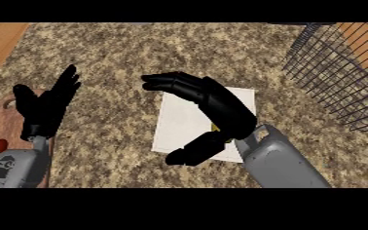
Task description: Pick the lemon from the placemat and place it in the basket
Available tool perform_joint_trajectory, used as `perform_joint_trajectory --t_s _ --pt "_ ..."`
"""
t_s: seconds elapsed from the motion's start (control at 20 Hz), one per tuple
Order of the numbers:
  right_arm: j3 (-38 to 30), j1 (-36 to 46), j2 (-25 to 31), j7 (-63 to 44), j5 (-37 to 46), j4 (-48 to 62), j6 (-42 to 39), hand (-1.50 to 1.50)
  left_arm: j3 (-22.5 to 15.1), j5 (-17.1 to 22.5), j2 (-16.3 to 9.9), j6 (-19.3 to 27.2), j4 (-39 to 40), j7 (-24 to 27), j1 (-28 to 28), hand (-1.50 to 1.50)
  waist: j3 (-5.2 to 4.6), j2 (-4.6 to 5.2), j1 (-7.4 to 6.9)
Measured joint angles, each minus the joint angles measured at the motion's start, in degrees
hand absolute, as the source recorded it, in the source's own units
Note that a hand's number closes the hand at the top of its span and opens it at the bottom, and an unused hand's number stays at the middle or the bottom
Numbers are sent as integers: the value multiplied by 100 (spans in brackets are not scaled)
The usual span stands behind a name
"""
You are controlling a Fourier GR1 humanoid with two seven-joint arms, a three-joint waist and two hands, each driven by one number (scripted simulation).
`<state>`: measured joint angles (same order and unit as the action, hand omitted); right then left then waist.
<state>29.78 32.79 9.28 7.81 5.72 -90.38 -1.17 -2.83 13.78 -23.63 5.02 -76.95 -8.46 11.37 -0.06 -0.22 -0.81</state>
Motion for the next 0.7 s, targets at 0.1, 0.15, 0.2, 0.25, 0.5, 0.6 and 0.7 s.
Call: perform_joint_trajectory --t_s 0.1,0.15,0.2,0.25,0.5,0.6,0.7 --pt "48 231 56 -765 90 -184 -145 -150 30 1 10 20 -33 -17 -33 0 -2 -15 40" --pt "58 375 145 -1140 146 -275 -256 -150 68 23 -21 -13 -18 -2 -65 0 -5 -24 60" --pt "58 563 239 -1508 226 -321 -367 -150 79 8 -13 -14 27 56 -79 0 -9 -31 85" --pt "66 718 373 -1855 324 -377 -487 -150 104 17 -35 -10 17 20 -73 0 -12 -46 108" --pt "-121 1697 1148 -3284 905 -293 -1138 -150 111 8 -29 9 11 -68 -47 0 -19 -65 151" --pt "-318 2034 1341 -3868 821 -325 -1522 -150 158 61 -67 -47 -16 -129 -38 0 -14 -57 146" --pt "-490 2342 1453 -4332 599 -273 -1991 -150 177 51 -55 -52 -2 -121 -31 0 -10 -41 129"
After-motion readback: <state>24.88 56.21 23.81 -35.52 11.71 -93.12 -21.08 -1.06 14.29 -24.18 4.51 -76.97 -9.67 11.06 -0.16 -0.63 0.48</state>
